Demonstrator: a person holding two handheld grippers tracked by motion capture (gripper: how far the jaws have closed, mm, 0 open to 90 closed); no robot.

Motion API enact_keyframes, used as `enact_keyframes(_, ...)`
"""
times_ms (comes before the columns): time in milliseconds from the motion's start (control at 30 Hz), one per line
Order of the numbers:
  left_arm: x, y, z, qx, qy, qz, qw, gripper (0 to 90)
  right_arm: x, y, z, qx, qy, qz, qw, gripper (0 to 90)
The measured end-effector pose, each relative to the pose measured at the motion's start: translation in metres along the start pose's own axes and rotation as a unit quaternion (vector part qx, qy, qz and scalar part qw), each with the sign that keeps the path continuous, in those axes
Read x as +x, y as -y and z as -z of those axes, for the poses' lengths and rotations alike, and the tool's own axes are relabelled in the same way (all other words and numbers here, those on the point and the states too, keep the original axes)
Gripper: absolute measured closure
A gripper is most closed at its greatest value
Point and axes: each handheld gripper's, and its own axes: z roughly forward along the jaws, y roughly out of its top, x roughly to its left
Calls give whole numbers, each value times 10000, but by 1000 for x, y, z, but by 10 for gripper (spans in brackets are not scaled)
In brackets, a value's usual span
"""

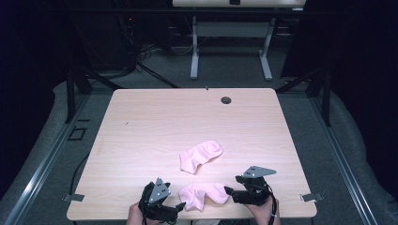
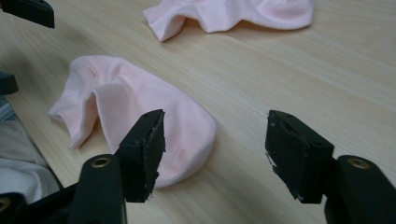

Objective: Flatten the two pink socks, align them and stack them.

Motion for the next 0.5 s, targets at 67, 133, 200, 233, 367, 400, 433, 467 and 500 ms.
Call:
enact_keyframes(67, -6, -1, -5, 63, 63, -118, 9999, 199, 1, 1, -3, 135, -35, 14, 9999, 435)
enact_keyframes(133, -13, -3, -10, 149, 110, -217, 9996, 211, 1, 2, -5, 130, -37, 4, 9999, 451)
enact_keyframes(200, -18, -4, -14, 206, 122, -359, 9991, 263, 1, 3, -7, 184, -66, -25, 9998, 480)
enact_keyframes(233, -20, -5, -16, 229, 157, -426, 9987, 263, 1, 4, -8, 153, -71, -67, 9998, 495)
enact_keyframes(367, -26, -8, -21, 265, 225, -573, 9977, 312, 0, 5, -9, 209, -135, -118, 9996, 542)
enact_keyframes(400, -26, -9, -21, 283, 253, -588, 9975, 328, 0, 6, -10, 226, -137, -160, 9995, 555)
enact_keyframes(433, -26, -9, -22, 307, 279, -627, 9972, 362, 1, 6, -12, 236, -148, -158, 9995, 580)
enact_keyframes(467, -27, -10, -24, 326, 282, -658, 9969, 362, 1, 6, -12, 236, -148, -158, 9995, 580)
enact_keyframes(500, -27, -10, -25, 366, 324, -665, 9966, 381, 1, 7, -13, 279, -147, -139, 9994, 593)
